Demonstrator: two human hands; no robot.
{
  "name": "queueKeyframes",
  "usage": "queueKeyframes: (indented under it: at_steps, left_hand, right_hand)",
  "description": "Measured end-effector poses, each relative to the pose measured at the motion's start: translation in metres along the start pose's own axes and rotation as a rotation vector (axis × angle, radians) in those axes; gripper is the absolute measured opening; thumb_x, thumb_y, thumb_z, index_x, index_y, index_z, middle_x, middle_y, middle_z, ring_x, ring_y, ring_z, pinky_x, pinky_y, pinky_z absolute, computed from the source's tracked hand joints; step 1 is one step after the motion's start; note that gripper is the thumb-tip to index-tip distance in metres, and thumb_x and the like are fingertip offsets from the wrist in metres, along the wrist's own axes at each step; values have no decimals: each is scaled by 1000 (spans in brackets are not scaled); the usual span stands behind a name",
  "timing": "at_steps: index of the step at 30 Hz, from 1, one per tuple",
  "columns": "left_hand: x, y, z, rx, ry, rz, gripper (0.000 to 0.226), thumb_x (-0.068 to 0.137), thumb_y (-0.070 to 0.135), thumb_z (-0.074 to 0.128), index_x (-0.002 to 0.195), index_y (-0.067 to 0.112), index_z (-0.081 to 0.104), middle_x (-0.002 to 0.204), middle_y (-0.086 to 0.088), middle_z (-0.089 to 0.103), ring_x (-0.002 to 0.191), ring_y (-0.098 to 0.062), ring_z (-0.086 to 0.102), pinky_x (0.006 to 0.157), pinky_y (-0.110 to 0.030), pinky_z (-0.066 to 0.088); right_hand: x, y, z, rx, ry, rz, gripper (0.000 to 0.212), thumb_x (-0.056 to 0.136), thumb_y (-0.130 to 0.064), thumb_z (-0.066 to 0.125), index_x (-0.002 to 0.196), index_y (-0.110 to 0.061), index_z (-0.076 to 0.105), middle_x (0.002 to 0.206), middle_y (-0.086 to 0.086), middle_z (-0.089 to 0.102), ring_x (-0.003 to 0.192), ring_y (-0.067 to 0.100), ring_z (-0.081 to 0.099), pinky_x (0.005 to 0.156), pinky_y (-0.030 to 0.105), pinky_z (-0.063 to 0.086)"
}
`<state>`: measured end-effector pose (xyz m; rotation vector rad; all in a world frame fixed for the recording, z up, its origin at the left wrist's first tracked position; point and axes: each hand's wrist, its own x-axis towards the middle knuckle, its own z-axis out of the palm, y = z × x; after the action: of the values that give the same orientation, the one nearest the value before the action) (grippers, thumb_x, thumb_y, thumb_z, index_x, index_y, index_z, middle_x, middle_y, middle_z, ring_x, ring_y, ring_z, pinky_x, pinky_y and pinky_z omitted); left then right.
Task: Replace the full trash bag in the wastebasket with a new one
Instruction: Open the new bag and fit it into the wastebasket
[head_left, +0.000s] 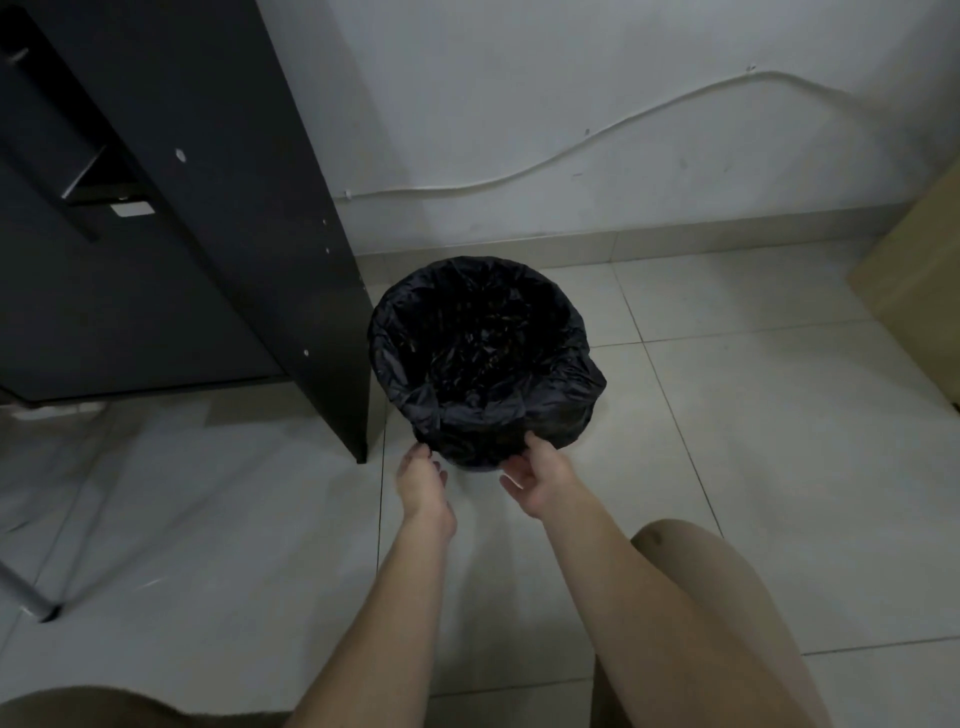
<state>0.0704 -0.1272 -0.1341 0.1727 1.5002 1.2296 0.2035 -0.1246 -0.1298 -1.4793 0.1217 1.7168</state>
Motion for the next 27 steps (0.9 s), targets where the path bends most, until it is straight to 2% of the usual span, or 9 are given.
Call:
queueKeyframes:
  at_steps: [5,9,13,16,18,20,23,25,27]
  left_hand:
    - [8,3,12,-28,-7,26,26,102,15,56,127,10,58,116,-7,64,105,-20,61,95,-28,47]
    - [19,3,14,-173,-26,-94,15,102,10,55,117,9,59,116,-11,66,104,-24,64,101,-38,50]
    - [22,2,8,-354,-125,-257,21,109,13,38,123,15,54,105,-10,63,87,-24,59,100,-43,46]
    - [24,3,12,-441,-140,-360,34,109,8,35,137,7,53,134,-16,60,120,-29,58,97,-41,48]
    - [24,4,16,-482,-162,-368,39,109,10,33,144,4,49,144,-18,53,133,-33,50,107,-44,44]
    - [19,6,16,-534,-193,-341,39,107,16,36,142,4,51,142,-20,54,131,-36,51,111,-49,40]
    - [7,7,10,-604,-238,-286,40,99,25,45,130,2,56,129,-22,62,122,-37,58,105,-51,46]
    - [3,6,10,-524,-260,-246,37,99,18,46,130,2,58,126,-19,65,117,-33,61,95,-43,52]
    - [2,6,12,-438,-266,-242,35,103,15,45,134,1,56,128,-17,64,116,-29,61,91,-38,52]
  right_hand:
    - [7,-8,26,107,-24,19,46,99,-39,57,138,-15,53,131,2,59,111,17,60,84,30,44]
    - [12,-9,20,188,-14,22,32,99,-35,59,127,-19,59,91,-3,62,80,12,59,65,26,47]
    - [21,-5,1,399,-108,-25,19,104,-22,47,106,-10,62,98,3,63,91,15,59,93,30,43]
    - [22,-3,-5,554,-202,-23,23,107,-13,40,108,0,60,116,13,64,118,25,57,99,35,43]
    - [20,-5,-1,550,-202,-27,27,107,-10,38,121,2,57,125,16,60,125,29,54,97,37,44]
    - [15,-9,2,543,-184,-58,26,104,-10,40,118,0,60,120,15,62,115,30,59,91,38,47]
    - [6,-10,1,562,-204,-133,13,92,-16,51,89,-9,62,86,7,60,79,22,59,76,31,48]
    - [1,-7,2,509,-224,-182,11,93,-12,52,97,-10,63,90,6,63,80,19,60,76,28,50]
    - [0,-5,6,446,-229,-235,26,101,-3,44,120,-8,61,113,10,66,97,22,62,89,31,51]
